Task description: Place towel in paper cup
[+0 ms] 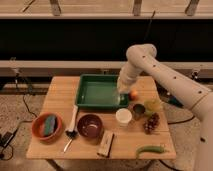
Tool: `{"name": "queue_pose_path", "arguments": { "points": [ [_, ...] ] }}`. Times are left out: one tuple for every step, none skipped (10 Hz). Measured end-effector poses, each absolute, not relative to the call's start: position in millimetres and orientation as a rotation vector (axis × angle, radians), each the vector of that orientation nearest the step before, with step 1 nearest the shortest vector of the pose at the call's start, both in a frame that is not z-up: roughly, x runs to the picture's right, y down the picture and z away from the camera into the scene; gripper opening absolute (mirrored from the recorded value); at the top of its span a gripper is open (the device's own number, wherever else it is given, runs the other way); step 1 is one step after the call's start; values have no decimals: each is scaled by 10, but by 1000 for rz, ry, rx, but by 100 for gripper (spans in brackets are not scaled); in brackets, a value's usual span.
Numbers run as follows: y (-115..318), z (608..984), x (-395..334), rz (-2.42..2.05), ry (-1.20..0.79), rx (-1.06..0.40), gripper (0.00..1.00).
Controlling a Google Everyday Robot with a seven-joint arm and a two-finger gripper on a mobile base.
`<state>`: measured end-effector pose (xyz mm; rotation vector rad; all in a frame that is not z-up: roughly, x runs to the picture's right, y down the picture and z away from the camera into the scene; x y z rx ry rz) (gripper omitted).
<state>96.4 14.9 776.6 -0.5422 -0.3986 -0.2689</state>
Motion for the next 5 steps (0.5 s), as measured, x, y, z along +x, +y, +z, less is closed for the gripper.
{"name": "queue_pose_path", "arguments": {
  "points": [
    [227, 7591, 984, -268, -420, -540, 0],
    [313, 7430, 982, -272, -440, -540, 0],
    [428, 7257, 966, -285, -460, -543, 0],
    [539, 7095, 952, -298, -480, -545, 0],
    [629, 6966, 940, -307, -497, -549, 0]
  ]
}}
